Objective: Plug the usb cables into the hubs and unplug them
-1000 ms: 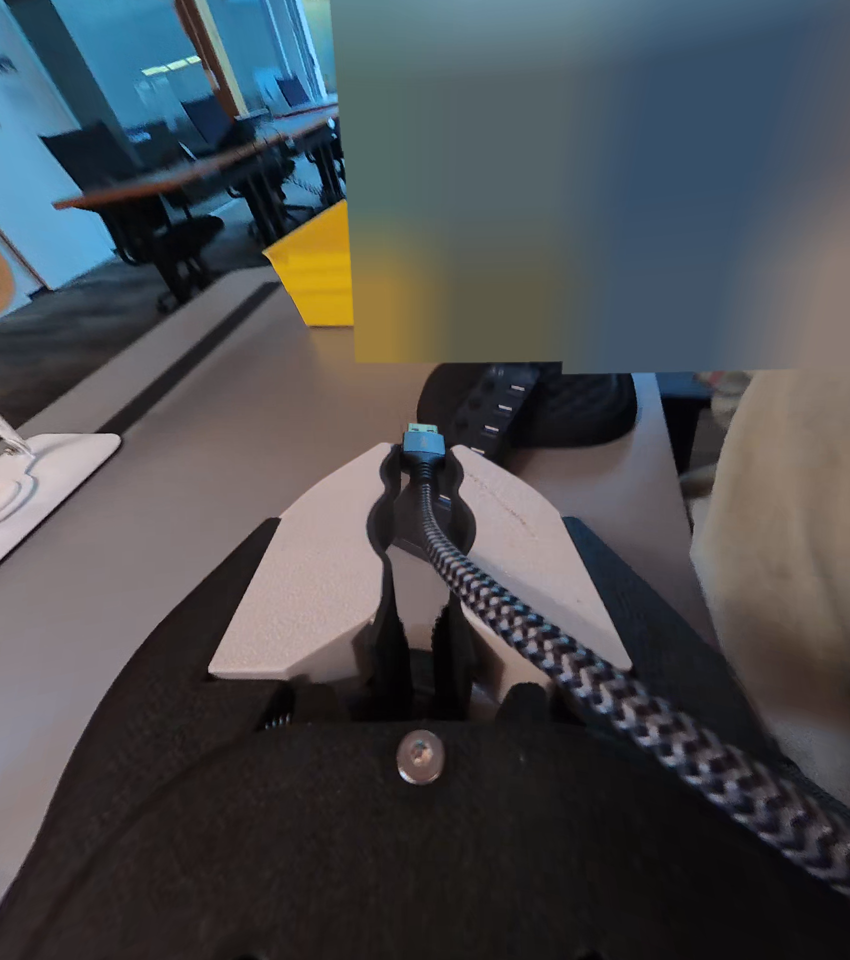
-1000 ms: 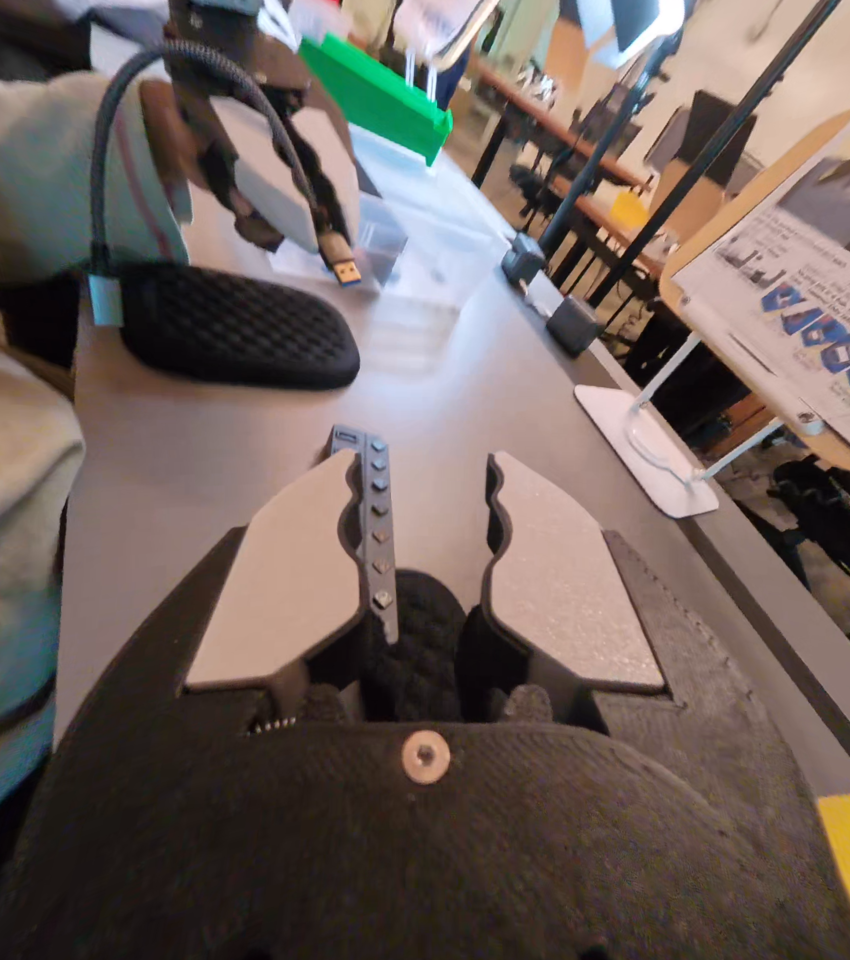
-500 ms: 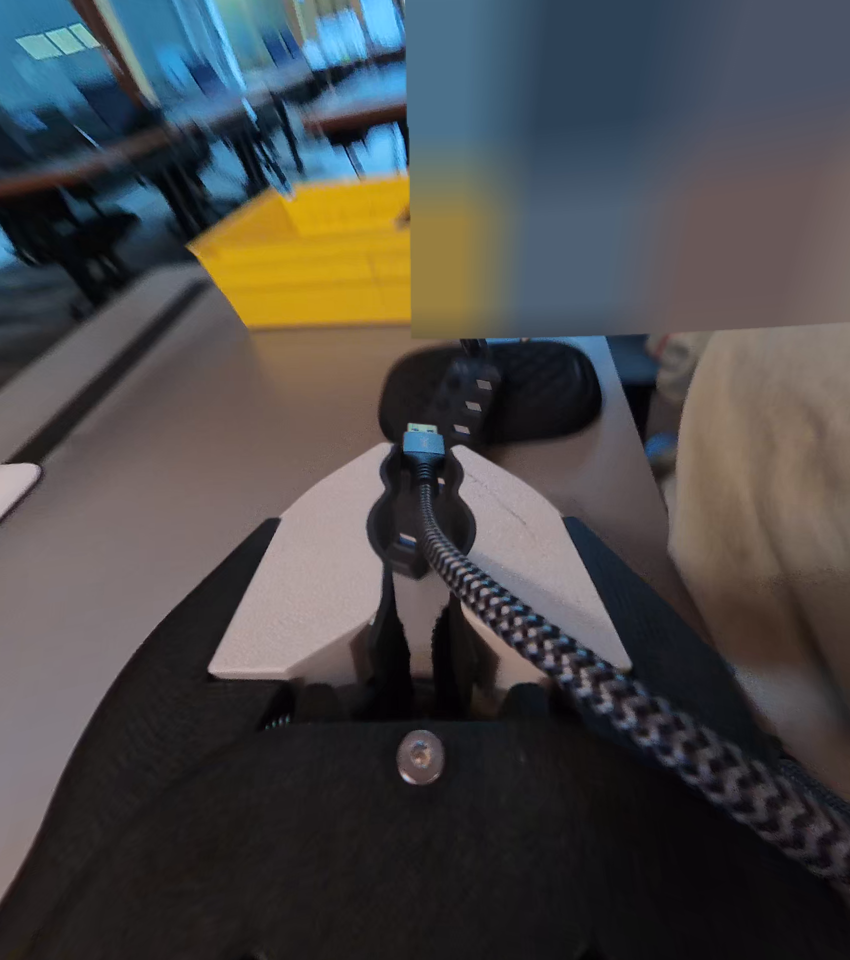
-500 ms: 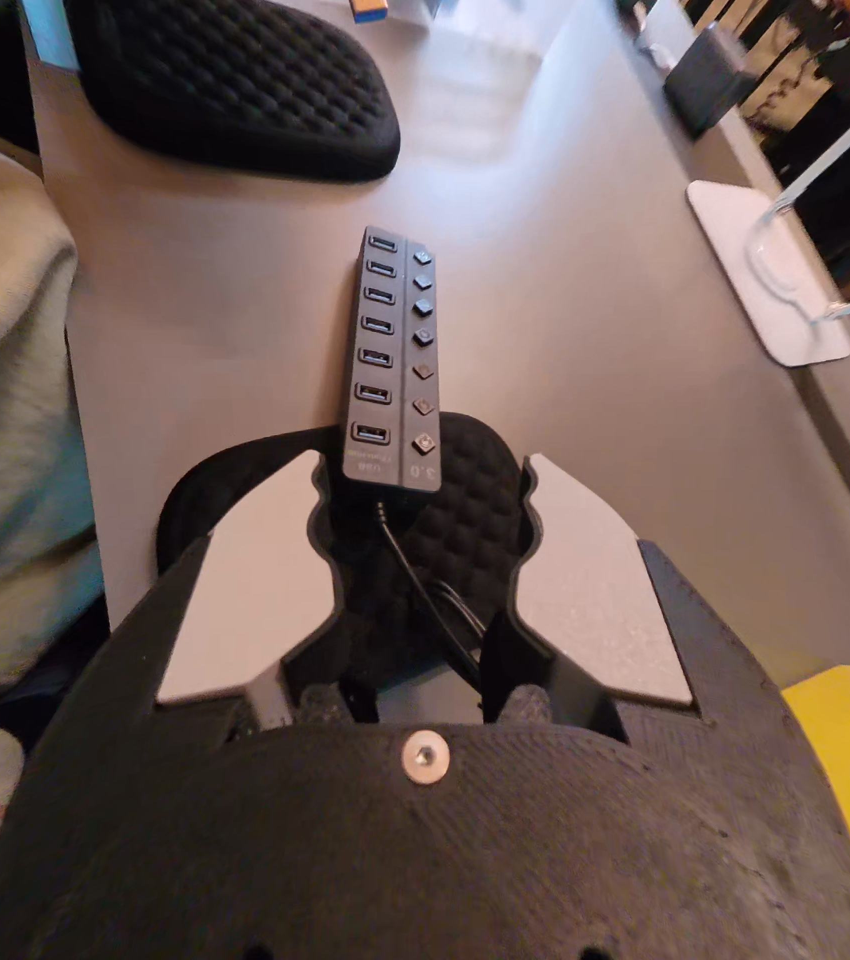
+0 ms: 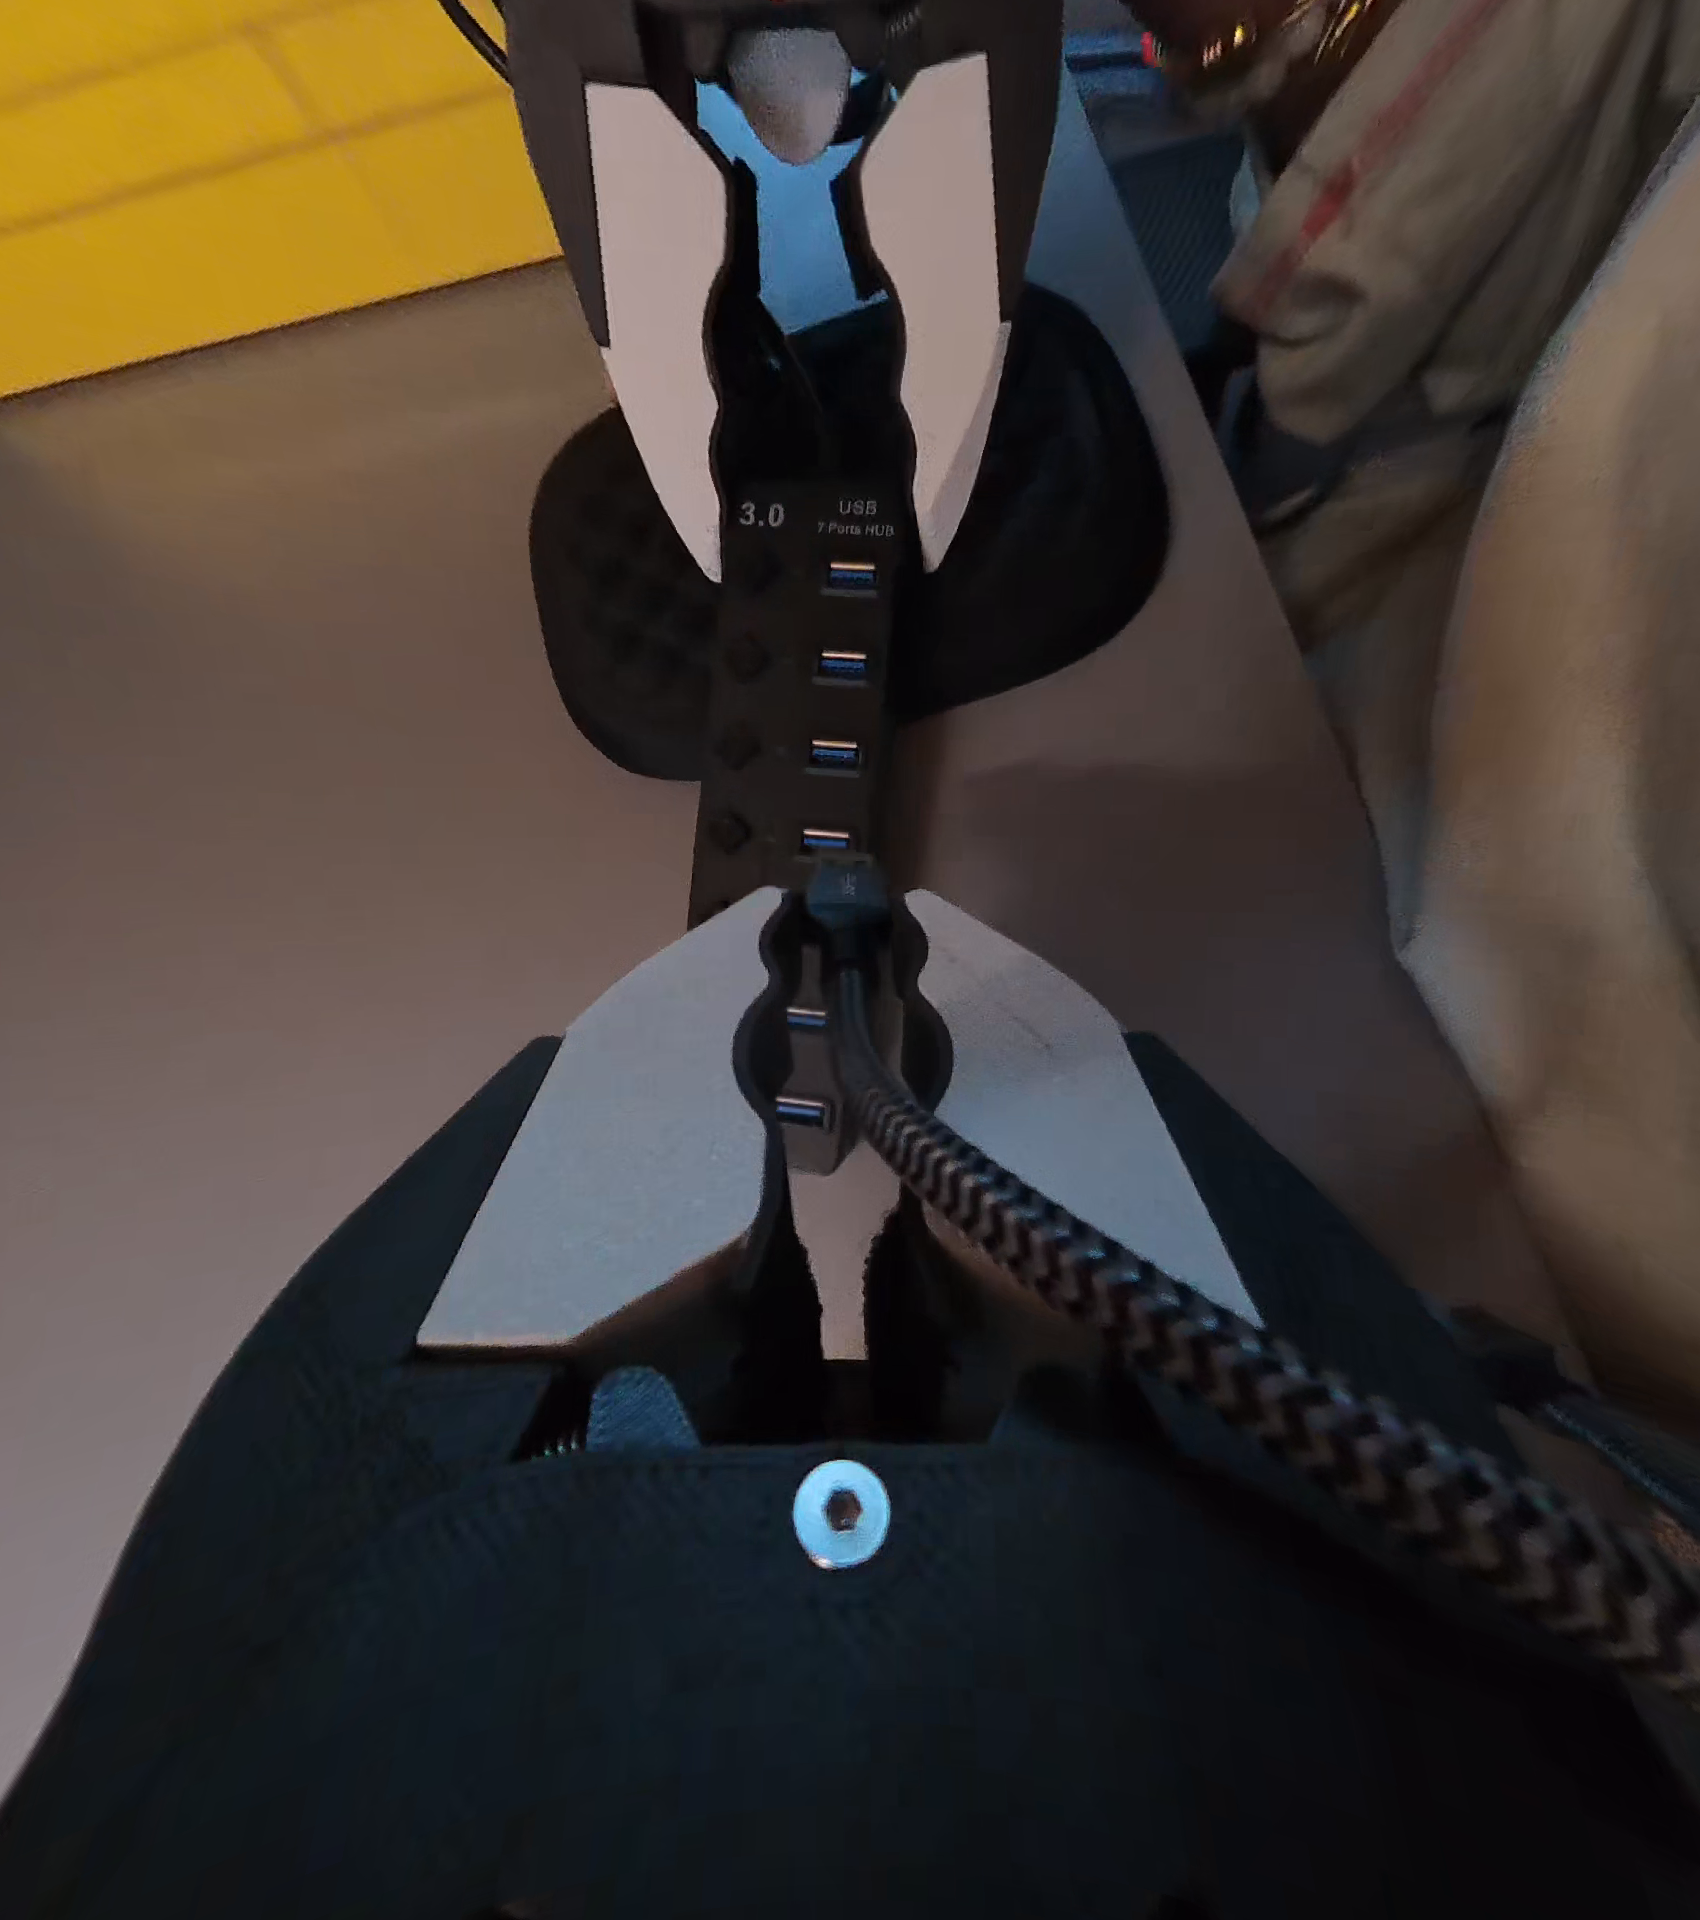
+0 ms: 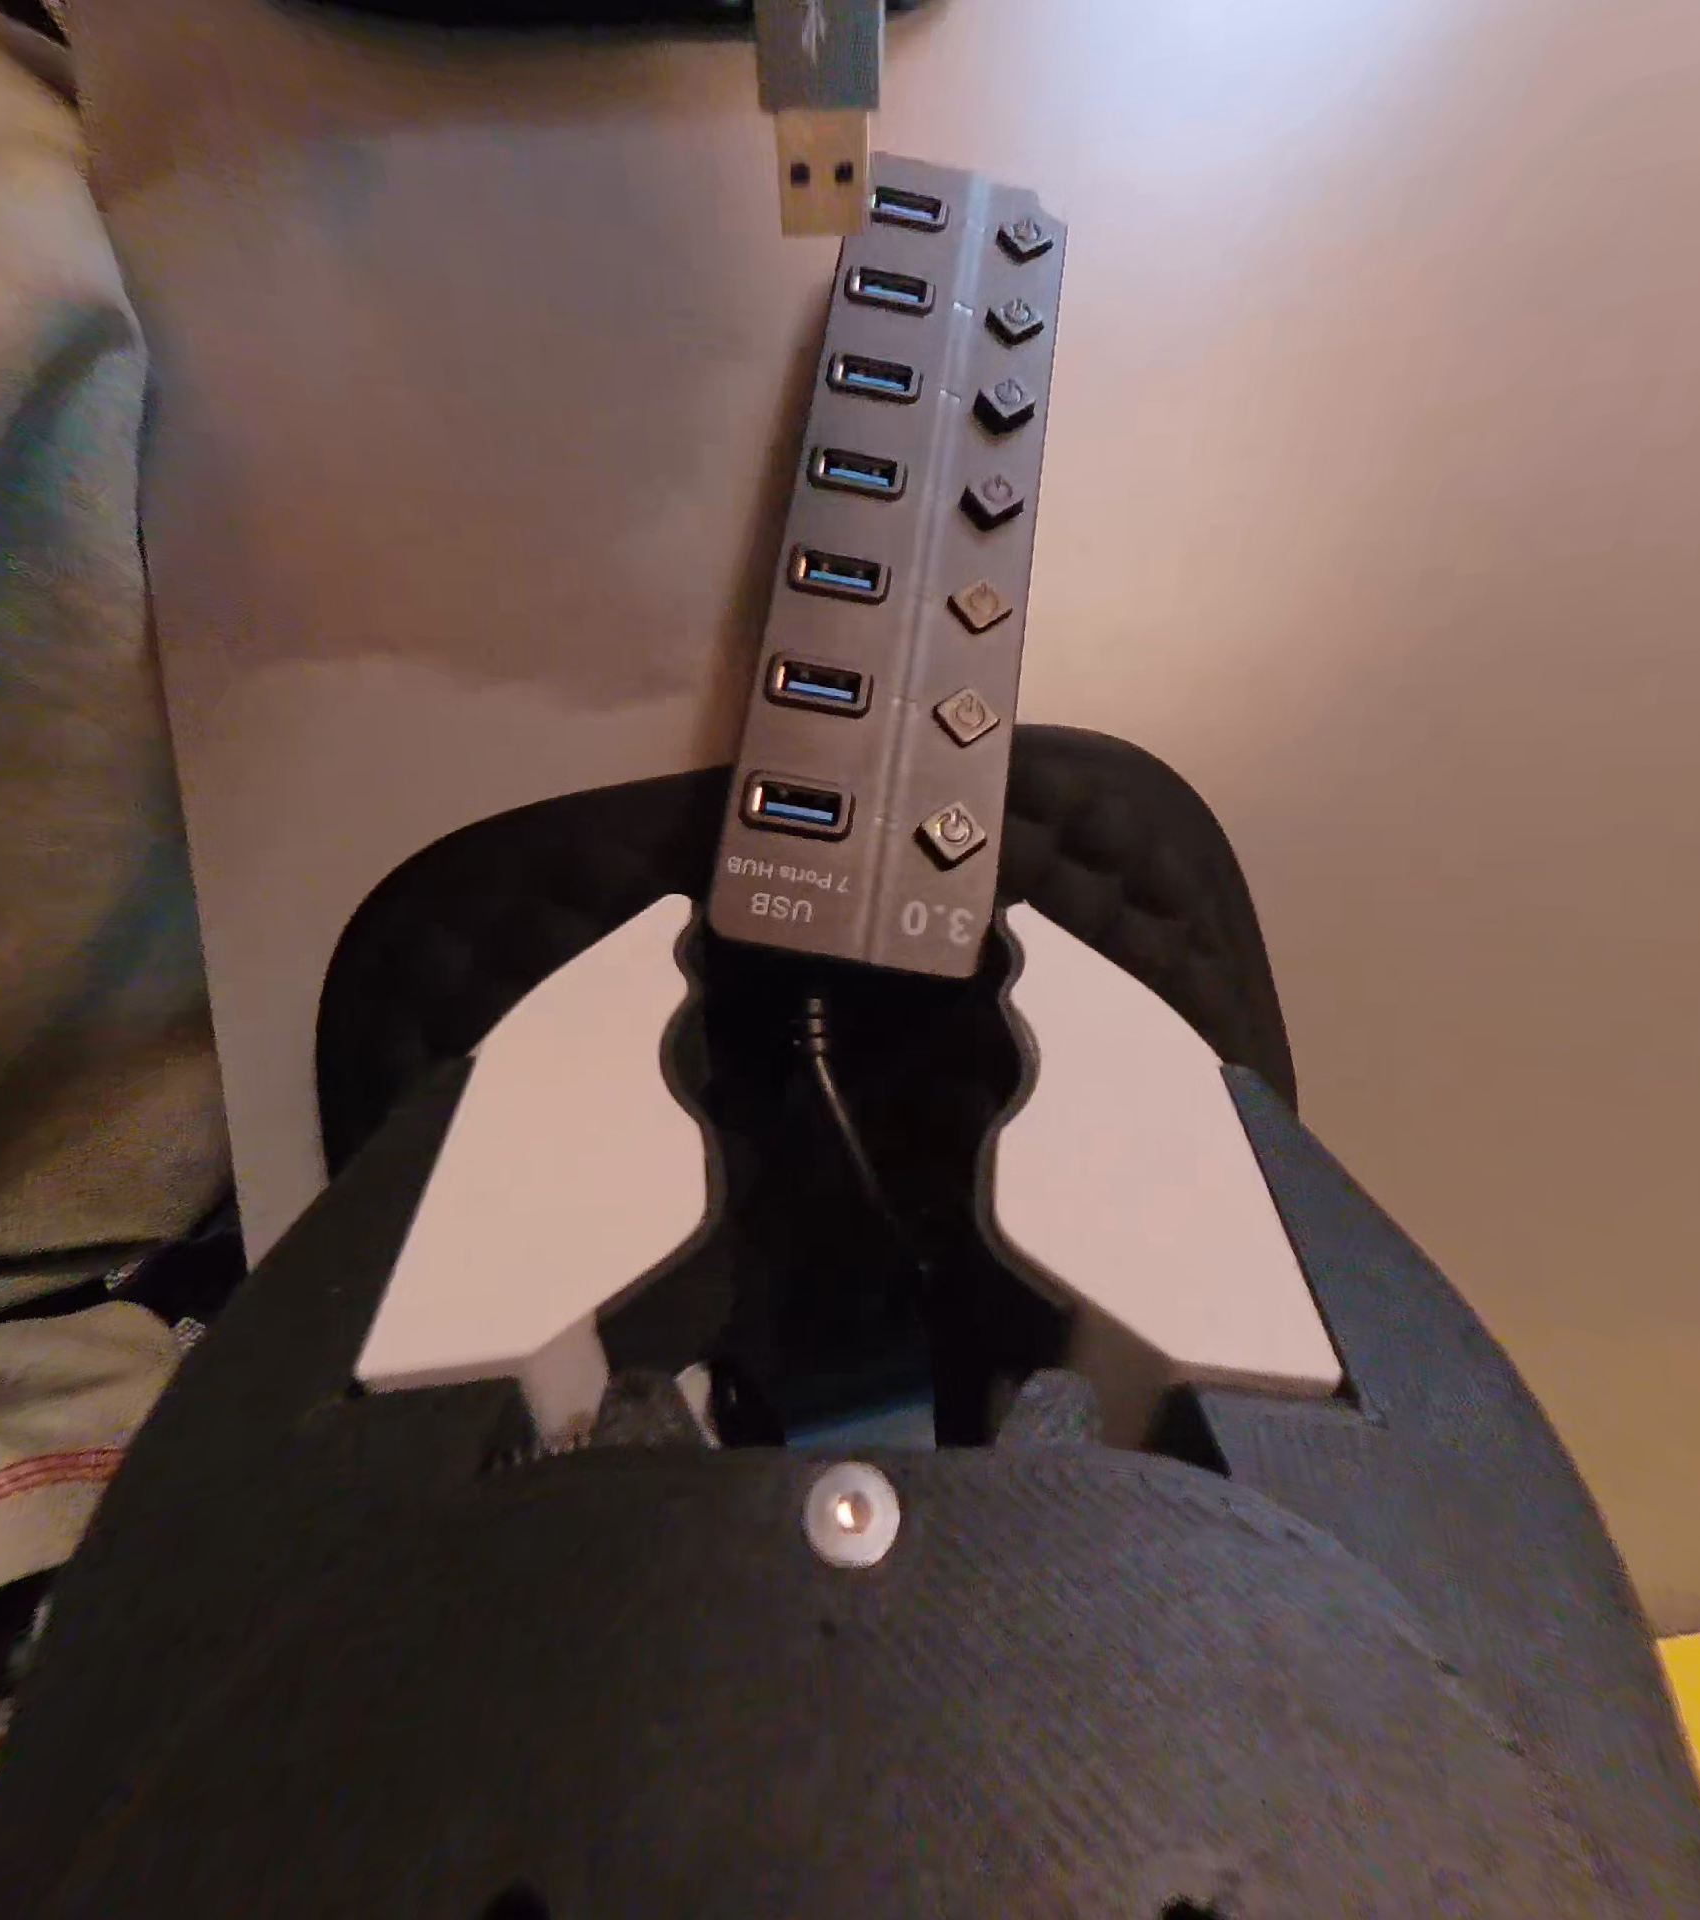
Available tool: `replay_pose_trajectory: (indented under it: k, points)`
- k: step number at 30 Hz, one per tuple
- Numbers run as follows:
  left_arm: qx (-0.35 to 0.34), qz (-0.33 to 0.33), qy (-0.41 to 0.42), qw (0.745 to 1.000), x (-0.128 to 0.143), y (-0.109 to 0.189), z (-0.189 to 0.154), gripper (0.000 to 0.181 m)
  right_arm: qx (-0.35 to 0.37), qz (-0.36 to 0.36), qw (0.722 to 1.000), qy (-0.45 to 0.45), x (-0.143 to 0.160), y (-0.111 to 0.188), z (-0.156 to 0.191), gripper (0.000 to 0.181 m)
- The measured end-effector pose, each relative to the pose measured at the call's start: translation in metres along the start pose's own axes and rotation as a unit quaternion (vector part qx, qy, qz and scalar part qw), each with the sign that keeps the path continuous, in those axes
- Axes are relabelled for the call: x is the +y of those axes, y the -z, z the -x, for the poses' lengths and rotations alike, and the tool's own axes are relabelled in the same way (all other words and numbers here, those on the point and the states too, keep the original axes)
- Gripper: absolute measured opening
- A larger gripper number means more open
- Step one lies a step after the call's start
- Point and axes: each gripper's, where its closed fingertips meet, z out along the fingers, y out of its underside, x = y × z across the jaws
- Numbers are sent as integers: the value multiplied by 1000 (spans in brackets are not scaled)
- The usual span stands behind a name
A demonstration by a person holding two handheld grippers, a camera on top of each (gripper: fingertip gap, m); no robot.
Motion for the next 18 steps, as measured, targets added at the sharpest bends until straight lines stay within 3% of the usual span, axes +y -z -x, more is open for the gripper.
replay_pose_trajectory:
  k: [18]
  points:
    - [12, 88, -13, 996, -9, -21, 4, 16, 33, -33, 998, 52, -21, 12, 2, 52]
